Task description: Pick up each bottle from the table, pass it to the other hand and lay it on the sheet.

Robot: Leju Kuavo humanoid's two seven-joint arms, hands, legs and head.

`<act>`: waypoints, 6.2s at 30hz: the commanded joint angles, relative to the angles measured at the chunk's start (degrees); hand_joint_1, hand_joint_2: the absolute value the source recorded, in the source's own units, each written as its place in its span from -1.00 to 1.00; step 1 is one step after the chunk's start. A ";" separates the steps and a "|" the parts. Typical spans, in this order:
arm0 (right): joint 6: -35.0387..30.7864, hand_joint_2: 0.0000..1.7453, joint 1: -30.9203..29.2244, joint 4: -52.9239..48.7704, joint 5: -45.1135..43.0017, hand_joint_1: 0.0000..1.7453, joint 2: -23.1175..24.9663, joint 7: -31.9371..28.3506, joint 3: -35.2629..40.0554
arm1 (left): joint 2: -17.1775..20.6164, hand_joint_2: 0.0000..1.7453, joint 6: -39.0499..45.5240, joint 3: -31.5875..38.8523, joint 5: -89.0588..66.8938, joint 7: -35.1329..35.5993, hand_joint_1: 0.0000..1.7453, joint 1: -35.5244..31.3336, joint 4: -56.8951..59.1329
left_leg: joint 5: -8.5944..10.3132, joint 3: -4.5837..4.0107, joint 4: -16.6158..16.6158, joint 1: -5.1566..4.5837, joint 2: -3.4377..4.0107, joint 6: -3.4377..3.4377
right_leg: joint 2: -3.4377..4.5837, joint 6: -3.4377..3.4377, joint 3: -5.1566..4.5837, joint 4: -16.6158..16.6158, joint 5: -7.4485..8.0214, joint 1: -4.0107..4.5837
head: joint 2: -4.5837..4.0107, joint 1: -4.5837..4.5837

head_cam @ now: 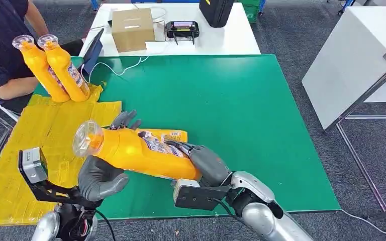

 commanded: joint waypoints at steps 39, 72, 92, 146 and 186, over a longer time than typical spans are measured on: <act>-0.62 -1.00 1.70 1.25 4.91 -1.00 -3.39 3.25 -1.85 | 3.95 1.00 9.52 6.79 -44.76 -10.08 1.00 -6.73 1.33 | -0.15 0.31 0.09 0.12 -0.17 -0.12 | 0.25 -0.16 0.33 0.05 -0.18 0.06 | 0.00 0.04; 2.58 -1.00 -0.97 3.08 4.24 -1.00 -5.83 6.46 -11.19 | 32.92 1.00 -1.89 -9.66 -85.35 -8.71 1.00 -25.37 39.63 | -0.06 0.32 -0.02 0.11 0.08 -0.10 | 0.46 -0.12 0.22 0.00 -0.02 0.05 | 0.00 0.04; 0.72 -1.00 -5.14 9.34 8.15 -1.00 -3.54 7.94 -12.36 | 33.40 -1.00 -2.22 -11.78 -79.33 -10.41 -1.00 -25.17 37.44 | -0.04 0.20 0.02 0.11 0.09 -0.08 | 0.40 -0.09 0.14 0.03 -0.02 0.06 | 0.00 0.04; 3.87 1.00 -19.63 38.66 12.91 -1.00 6.31 4.03 -1.75 | 3.69 -1.00 9.41 12.28 -43.17 -13.69 -1.00 -15.14 12.07 | -0.03 0.20 0.04 0.01 0.02 -0.03 | 0.32 -0.05 0.19 0.08 -0.02 0.00 | 0.00 0.02; 4.52 1.00 -20.22 37.97 14.89 -1.00 4.63 3.78 -0.75 | 2.97 -1.00 8.99 11.74 -42.92 -14.34 -1.00 -16.80 13.45 | -0.04 0.21 0.10 0.02 -0.07 -0.05 | 0.29 -0.07 0.18 0.15 -0.06 0.00 | 0.00 0.04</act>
